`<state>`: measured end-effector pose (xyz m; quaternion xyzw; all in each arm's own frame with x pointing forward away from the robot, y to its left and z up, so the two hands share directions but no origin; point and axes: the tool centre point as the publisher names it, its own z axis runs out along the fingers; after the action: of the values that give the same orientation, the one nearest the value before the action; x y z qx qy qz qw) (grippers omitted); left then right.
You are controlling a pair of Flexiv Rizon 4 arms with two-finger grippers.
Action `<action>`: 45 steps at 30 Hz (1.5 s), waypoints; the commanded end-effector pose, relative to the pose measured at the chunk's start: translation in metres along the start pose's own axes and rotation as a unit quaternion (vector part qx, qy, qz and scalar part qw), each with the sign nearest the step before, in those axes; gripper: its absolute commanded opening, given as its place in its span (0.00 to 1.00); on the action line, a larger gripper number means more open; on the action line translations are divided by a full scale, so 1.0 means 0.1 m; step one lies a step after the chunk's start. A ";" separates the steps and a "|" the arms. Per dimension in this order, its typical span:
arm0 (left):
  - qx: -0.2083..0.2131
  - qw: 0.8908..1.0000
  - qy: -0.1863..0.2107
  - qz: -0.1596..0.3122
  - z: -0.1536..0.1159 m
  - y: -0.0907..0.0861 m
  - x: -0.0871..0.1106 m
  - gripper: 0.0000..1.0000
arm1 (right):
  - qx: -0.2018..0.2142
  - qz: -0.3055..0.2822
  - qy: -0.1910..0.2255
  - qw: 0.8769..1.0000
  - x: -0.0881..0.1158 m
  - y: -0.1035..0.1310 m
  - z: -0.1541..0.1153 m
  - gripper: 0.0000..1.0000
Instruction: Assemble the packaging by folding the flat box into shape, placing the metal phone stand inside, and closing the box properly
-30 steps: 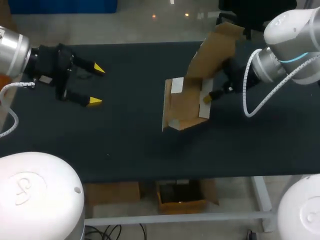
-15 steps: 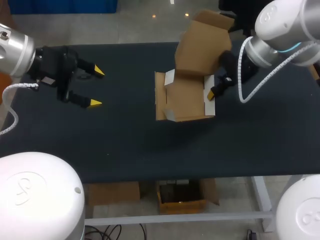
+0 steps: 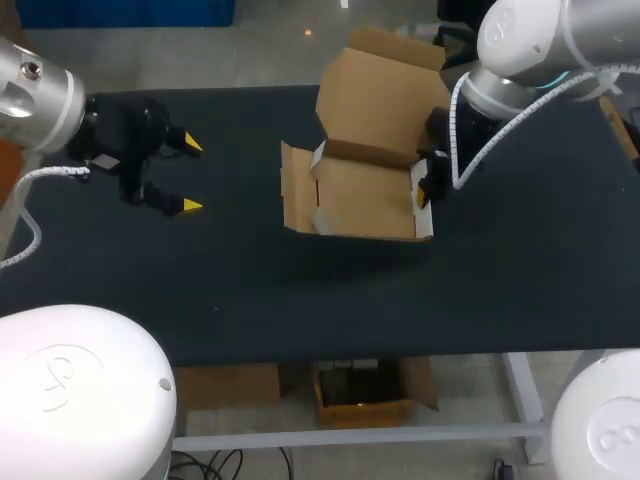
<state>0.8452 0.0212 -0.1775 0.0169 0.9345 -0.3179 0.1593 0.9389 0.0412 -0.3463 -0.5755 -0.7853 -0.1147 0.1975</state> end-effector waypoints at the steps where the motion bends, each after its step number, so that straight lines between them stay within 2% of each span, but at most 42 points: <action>1: -0.005 1.000 0.000 0.000 0.01 -0.02 0.00 1.00 | 0.042 0.000 -0.005 0.999 0.05 0.04 -0.02 0.00; 11: -0.001 1.000 0.008 -0.001 0.04 -0.02 -0.03 1.00 | 0.042 0.000 -0.005 0.999 0.05 0.04 -0.02 0.00; 14: -0.005 0.999 0.034 -0.006 0.14 0.00 -0.09 1.00 | 0.073 0.022 -0.010 0.997 0.06 0.10 0.06 0.00; 17: -0.007 0.999 0.044 -0.005 0.18 0.02 -0.10 1.00 | 0.091 0.040 -0.016 0.995 0.07 0.08 0.12 0.00; 23: -0.018 0.999 0.045 -0.010 0.26 0.11 -0.08 1.00 | 0.128 0.075 -0.037 0.988 0.05 0.04 0.28 0.00; 34: -0.028 0.998 0.063 -0.013 0.44 0.34 -0.13 1.00 | 0.161 0.110 -0.044 0.980 0.02 -0.04 0.44 0.00; 45: -0.033 0.997 0.064 -0.015 0.47 0.38 -0.12 1.00 | 0.181 0.144 -0.072 0.970 0.05 -0.08 0.48 0.00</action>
<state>0.8744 0.0246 -0.2319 0.0185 0.9522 -0.2891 0.0964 0.9174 0.0563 -0.3879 -0.6503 -0.7143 0.0806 0.2457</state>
